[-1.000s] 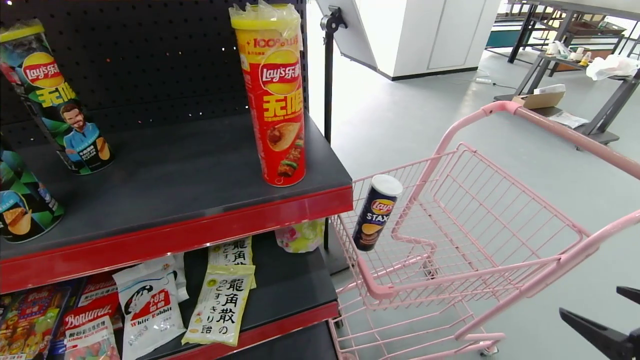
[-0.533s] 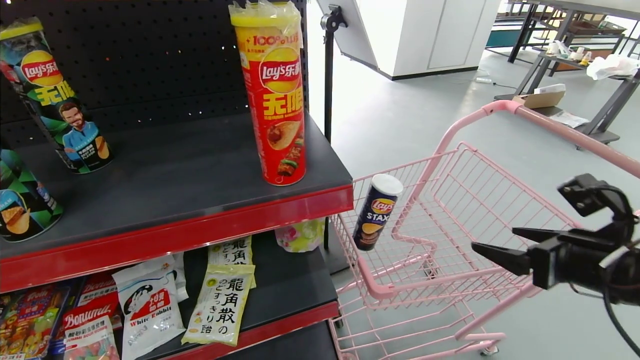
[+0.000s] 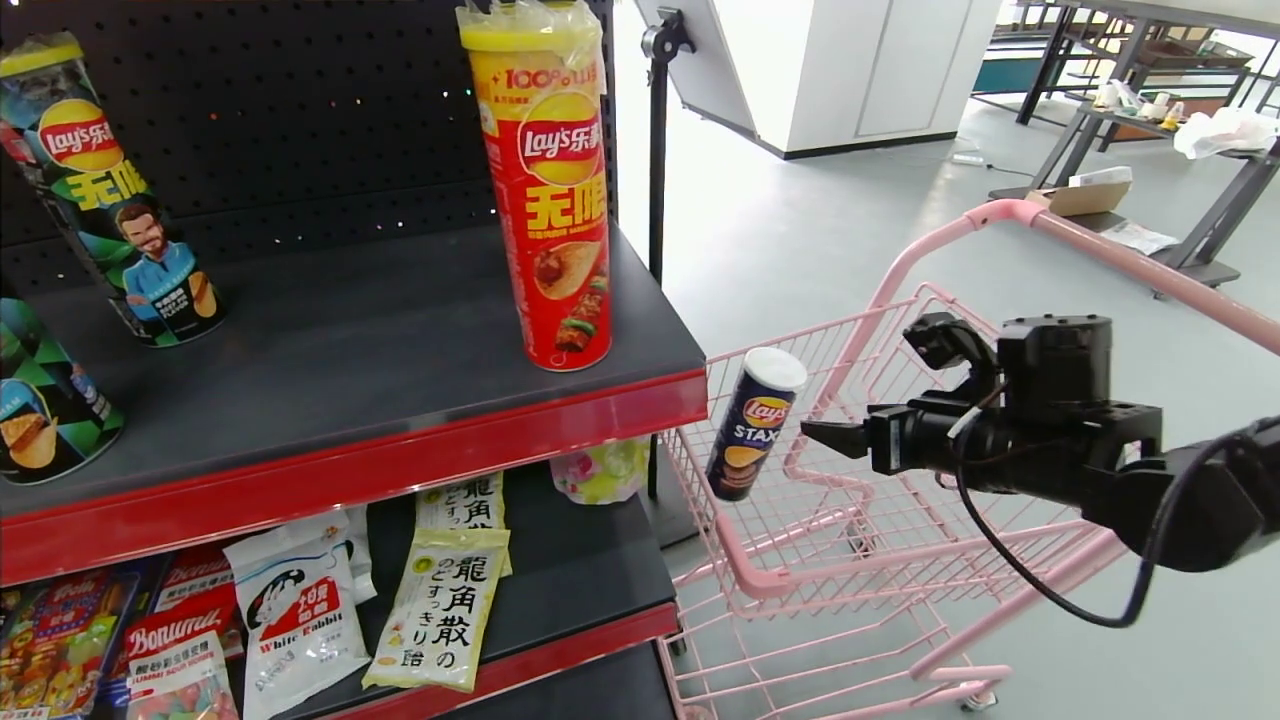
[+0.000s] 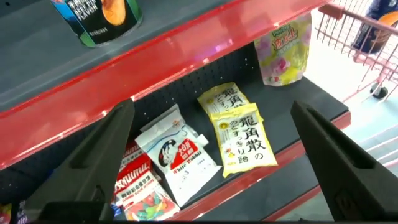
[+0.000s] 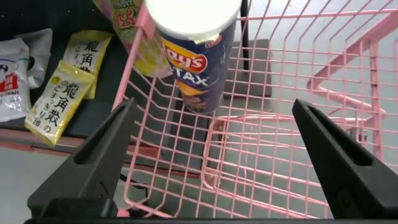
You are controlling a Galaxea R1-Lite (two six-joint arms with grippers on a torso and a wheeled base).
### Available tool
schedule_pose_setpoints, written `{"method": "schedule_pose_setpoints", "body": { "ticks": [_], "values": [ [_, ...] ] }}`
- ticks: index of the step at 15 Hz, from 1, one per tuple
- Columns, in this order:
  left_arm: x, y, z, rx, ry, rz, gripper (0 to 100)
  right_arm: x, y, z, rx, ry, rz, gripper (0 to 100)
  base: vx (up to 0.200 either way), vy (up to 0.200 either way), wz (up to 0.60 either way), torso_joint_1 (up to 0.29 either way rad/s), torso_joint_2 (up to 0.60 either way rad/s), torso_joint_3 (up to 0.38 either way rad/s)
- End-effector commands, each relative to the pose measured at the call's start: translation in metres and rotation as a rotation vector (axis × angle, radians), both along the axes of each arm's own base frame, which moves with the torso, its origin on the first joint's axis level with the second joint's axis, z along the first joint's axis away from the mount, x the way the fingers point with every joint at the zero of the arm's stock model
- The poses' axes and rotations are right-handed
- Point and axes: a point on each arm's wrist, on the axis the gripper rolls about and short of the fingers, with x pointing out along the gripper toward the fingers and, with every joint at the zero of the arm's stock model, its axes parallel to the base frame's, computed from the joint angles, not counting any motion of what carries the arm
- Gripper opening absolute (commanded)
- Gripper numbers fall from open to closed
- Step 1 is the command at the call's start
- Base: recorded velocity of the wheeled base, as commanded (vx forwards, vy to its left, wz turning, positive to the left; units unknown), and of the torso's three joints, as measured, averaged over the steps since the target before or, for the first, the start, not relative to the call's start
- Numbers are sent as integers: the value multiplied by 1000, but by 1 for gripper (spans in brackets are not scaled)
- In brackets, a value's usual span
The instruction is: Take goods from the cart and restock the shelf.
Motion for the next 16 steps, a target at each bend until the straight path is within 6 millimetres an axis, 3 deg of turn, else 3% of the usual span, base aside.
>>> {"method": "schedule_pose_setpoints", "body": {
  "ticks": [1, 9, 16],
  "values": [
    [2, -1, -2, 6, 17, 0, 100, 21, 12, -19, 1, 40, 5, 100, 0, 0, 0, 0, 0, 0],
    [3, 0, -2, 10, 23, 20, 100, 64, 51, -34, 31, 9, -44, 100, 0, 0, 0, 0, 0, 0],
    [3, 0, -2, 10, 24, 20, 100, 99, 56, -47, 30, -27, -103, 100, 0, 0, 0, 0, 0, 0]
  ]
}}
